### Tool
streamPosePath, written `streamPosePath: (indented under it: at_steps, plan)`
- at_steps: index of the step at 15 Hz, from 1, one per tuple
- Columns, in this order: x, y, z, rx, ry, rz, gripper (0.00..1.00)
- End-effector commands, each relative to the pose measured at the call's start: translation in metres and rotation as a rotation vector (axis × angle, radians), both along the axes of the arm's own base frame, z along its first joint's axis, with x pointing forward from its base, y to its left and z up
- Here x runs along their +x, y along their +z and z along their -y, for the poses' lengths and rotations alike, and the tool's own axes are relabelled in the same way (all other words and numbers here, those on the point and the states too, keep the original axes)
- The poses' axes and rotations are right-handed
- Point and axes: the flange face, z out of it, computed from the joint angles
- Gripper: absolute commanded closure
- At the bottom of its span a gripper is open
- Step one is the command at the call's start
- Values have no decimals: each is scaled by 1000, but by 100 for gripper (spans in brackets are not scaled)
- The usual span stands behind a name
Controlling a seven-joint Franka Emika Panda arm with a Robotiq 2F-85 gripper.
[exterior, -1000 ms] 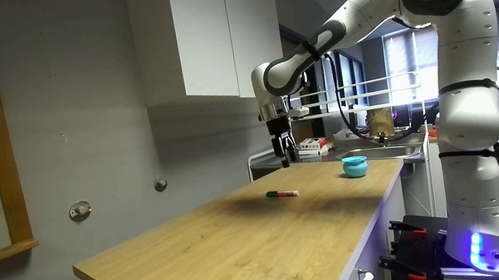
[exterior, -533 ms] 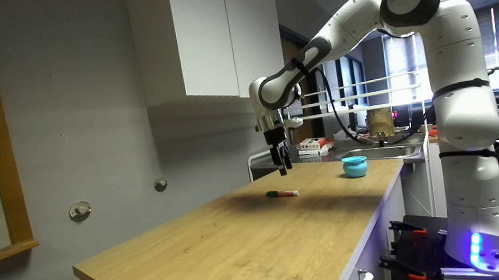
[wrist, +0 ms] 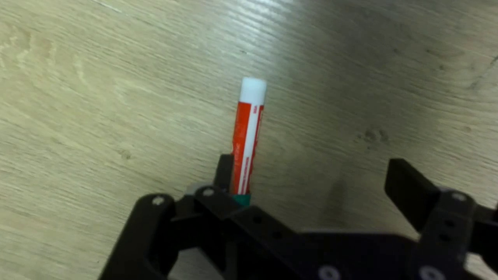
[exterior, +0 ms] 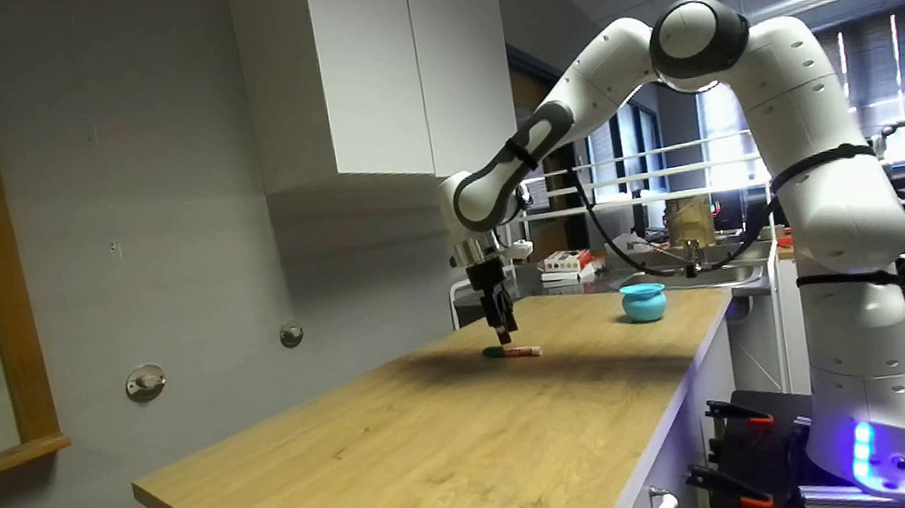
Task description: Put the marker in the blue container
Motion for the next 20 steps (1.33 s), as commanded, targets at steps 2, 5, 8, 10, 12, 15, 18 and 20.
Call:
streamPosePath:
  at_steps: [2,5,8,10,12,15,18,20]
  plan:
    - [24,-25,10,9,39,5,0]
    - [27,-43,26,11,35,1,0]
    - [27,-56,43,15,21,-7,0]
    - [27,-60,49,16,16,-6,27]
    - [27,-56,49,13,14,-7,40]
    - [24,-52,46,4,15,-10,65]
    - [22,-46,44,-9,20,-10,88]
    - [21,-41,43,-20,23,-10,92]
